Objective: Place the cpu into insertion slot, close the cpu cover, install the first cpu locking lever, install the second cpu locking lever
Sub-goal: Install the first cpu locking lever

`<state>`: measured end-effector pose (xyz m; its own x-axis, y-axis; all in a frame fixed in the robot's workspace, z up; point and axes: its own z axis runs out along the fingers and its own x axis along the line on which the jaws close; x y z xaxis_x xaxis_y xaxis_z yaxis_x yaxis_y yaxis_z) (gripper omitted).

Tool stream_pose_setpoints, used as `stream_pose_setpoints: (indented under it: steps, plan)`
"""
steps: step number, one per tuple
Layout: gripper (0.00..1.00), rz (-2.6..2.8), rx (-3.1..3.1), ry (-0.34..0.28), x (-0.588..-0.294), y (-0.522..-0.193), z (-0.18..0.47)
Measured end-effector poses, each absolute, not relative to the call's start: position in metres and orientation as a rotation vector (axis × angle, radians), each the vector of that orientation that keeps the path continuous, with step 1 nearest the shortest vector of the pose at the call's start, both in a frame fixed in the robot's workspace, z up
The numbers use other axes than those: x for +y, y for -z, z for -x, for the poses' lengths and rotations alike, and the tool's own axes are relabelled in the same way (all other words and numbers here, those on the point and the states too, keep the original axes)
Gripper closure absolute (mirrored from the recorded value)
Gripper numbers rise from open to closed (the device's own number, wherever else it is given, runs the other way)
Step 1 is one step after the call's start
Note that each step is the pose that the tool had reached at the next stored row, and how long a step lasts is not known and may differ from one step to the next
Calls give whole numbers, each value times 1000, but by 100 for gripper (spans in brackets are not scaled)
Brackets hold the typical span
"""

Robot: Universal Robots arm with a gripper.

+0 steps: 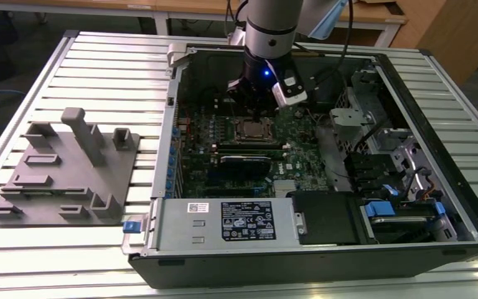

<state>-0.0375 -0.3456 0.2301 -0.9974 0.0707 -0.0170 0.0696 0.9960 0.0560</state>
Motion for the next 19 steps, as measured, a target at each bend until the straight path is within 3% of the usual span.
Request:
stream_pose_setpoints:
  steps: [19]
  plan:
    - [90, -110, 3119, -88, -346, -236, 38]
